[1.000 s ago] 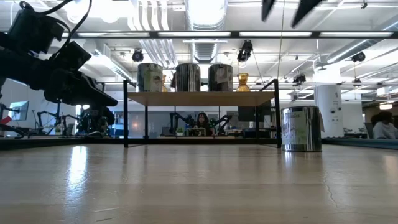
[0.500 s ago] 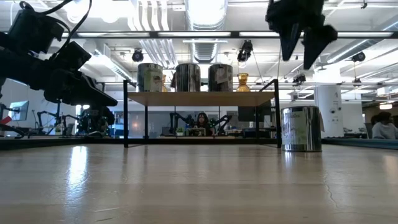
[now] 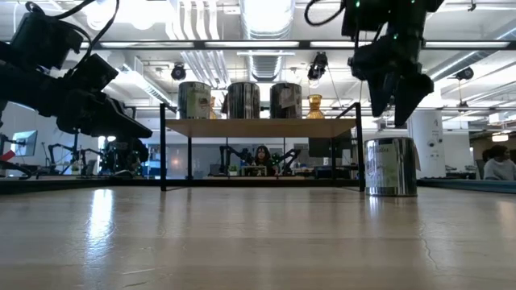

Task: Pick & Place candle stick holders
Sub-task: Put the jar candle on the shelf aligned with the other jar candles

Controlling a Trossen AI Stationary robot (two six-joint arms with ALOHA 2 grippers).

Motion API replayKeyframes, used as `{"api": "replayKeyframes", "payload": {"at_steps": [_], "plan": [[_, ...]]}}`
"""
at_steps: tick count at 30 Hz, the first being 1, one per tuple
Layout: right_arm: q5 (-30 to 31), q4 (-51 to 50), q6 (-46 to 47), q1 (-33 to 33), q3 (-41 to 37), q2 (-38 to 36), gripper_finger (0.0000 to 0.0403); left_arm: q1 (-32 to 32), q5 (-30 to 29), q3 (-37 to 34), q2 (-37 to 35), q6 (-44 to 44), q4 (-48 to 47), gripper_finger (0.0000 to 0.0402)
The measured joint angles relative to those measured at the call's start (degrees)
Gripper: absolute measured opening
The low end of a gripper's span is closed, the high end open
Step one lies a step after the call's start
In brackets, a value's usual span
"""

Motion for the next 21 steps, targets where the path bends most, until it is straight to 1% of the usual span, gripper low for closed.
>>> {"api": "replayKeyframes", "payload": {"at_steps": [4, 11, 21], "plan": [[-0.77, 1.17, -4.56, -1.0, -1.07, 1.29, 0.04, 0.0, 0.0, 0.0, 0.0, -0.02, -0.06, 0.0092], [-3.45, 2.11, -8.42, -2.21, -1.64, 3.55, 0.04, 0.0, 0.0, 0.0, 0.0, 0.0, -0.2, 0.0092], [-5.22, 4.26, -9.21, -3.02, -3.23, 4.34, 0.04, 0.02, 0.0, 0.0, 0.0, -0.02, -0.13, 0.0092]]}}
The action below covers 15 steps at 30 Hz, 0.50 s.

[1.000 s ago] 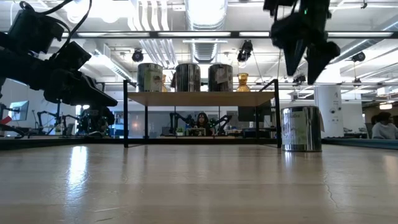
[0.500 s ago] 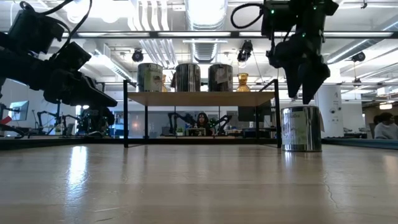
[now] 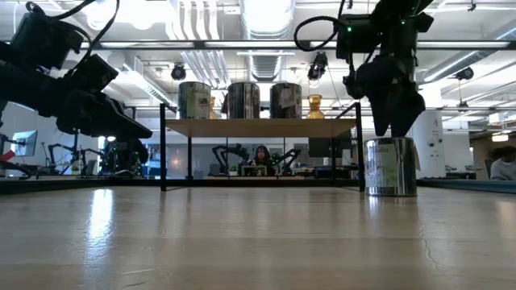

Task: Pick & Place candle stick holders
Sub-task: Put the jar candle on the shelf aligned with the other jar candles

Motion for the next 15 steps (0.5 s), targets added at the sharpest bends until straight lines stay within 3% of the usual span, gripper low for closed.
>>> {"api": "replayKeyframes", "payload": {"at_steps": [15], "plan": [[-2.13, 1.72, -1.15, 0.04, -1.7, 0.39, 0.04, -0.02, 0.0, 0.0, 0.0, 0.02, 0.09, 0.0092]]}}
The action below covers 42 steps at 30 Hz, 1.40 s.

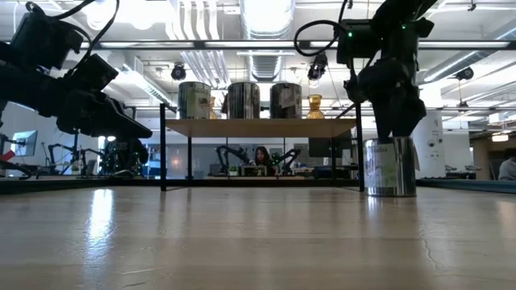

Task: Pick & Place candle stick holders
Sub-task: Put the jar candle on the shelf aligned with the other jar candles

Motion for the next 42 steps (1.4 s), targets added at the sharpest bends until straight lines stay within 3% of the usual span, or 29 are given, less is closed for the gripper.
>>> {"api": "replayKeyframes", "payload": {"at_steps": [7, 24, 35, 42], "plan": [[-3.14, 1.11, 0.2, 1.03, 0.0, 3.78, 0.04, 0.0, 0.0, 0.0, 0.0, -0.01, -0.1, 0.0092], [-3.82, 2.18, 4.81, 2.03, 6.19, 15.51, 0.04, 0.01, 0.0, 0.0, -0.01, 0.0, -0.2, 0.0092], [-4.56, 0.75, 6.89, 2.32, 6.45, 14.98, 0.04, 0.02, 0.0, 0.0, -0.02, -0.01, -0.33, 0.0092], [-3.19, 0.42, 7.33, 2.29, 6.47, 13.99, 0.0349, 0.01, 0.0, 0.0, -0.02, 0.0, -0.44, 0.0092]]}}
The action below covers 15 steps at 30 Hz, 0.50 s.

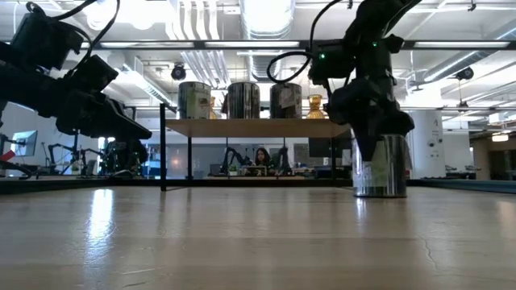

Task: Pick & Place candle stick holders
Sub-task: Put the jar candle on the shelf aligned with the other jar candles

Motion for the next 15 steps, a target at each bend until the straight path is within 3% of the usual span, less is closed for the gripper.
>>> {"api": "replayKeyframes", "payload": {"at_steps": [7, 15], "plan": [[-0.4, -2.58, 0.22, 0.02, 0.26, -0.71, 0.0349, 0.0, 0.0, 0.0, 0.0, -0.01, -0.06, 0.0092], [-0.76, -9.8, 0.43, -0.02, 6.02, -5.44, 0.0349, -0.01, 0.0, 0.0, 0.0, -0.02, -0.15, 0.0092]]}}
